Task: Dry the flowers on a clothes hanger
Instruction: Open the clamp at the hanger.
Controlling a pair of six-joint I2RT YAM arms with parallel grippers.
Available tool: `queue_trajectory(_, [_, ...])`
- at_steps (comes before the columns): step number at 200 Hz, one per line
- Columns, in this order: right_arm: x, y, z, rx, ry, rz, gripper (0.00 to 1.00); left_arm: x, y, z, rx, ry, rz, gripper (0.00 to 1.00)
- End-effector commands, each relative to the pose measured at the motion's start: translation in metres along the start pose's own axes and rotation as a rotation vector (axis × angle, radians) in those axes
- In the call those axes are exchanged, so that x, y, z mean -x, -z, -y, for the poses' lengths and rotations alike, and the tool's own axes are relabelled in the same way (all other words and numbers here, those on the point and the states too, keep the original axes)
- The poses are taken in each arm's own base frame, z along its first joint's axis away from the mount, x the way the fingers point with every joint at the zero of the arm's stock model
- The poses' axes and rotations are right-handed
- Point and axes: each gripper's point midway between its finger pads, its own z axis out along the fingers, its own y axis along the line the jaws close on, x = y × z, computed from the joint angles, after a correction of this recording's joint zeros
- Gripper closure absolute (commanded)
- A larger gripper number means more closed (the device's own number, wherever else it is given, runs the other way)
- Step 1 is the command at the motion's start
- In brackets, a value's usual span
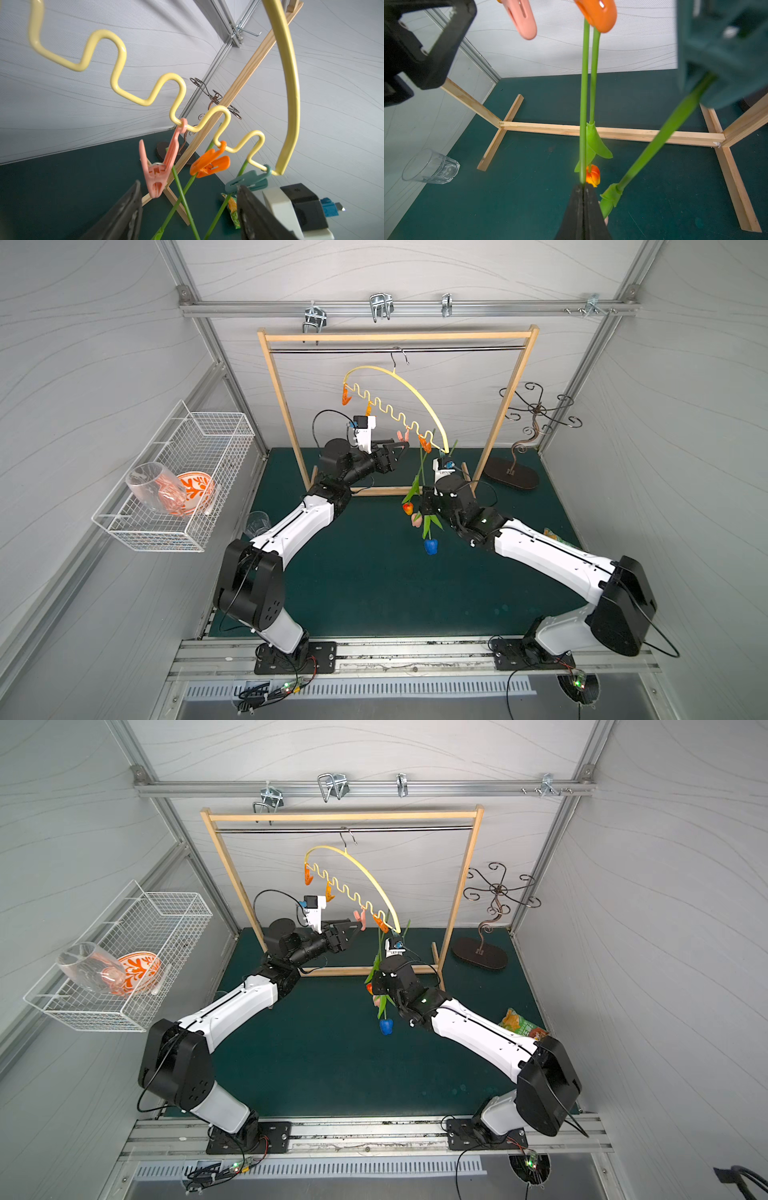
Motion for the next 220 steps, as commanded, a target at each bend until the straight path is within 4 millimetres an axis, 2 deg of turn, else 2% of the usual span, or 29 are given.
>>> queue_trajectory(1, [0.019, 0.012, -0.005, 0.04, -0.018, 0.061, 1.0, 0.023, -0.008, 0.007, -0.032, -0.119, 0.078, 0.29])
queue_trajectory(41, [0.019, 0.011, -0.008, 0.057, -0.025, 0.062, 1.0, 0.022, -0.016, 0.004, -0.025, -0.15, 0.068, 0.33])
queue_trajectory(71, [0.02, 0.011, -0.009, 0.064, -0.024, 0.064, 1.0, 0.02, -0.024, 0.012, -0.033, -0.176, 0.053, 0.37])
queue_trajectory(121, [0.024, 0.014, -0.01, 0.066, -0.023, 0.068, 1.0, 0.024, -0.031, 0.016, -0.036, -0.19, 0.057, 0.39])
queue_trajectory(170, [0.028, 0.019, -0.009, 0.065, -0.018, 0.081, 1.0, 0.026, -0.032, 0.013, -0.009, -0.204, 0.06, 0.39])
queue_trajectory(220, [0.026, 0.018, -0.009, 0.065, -0.012, 0.076, 1.0, 0.025, -0.029, 0.002, 0.045, -0.216, 0.083, 0.31])
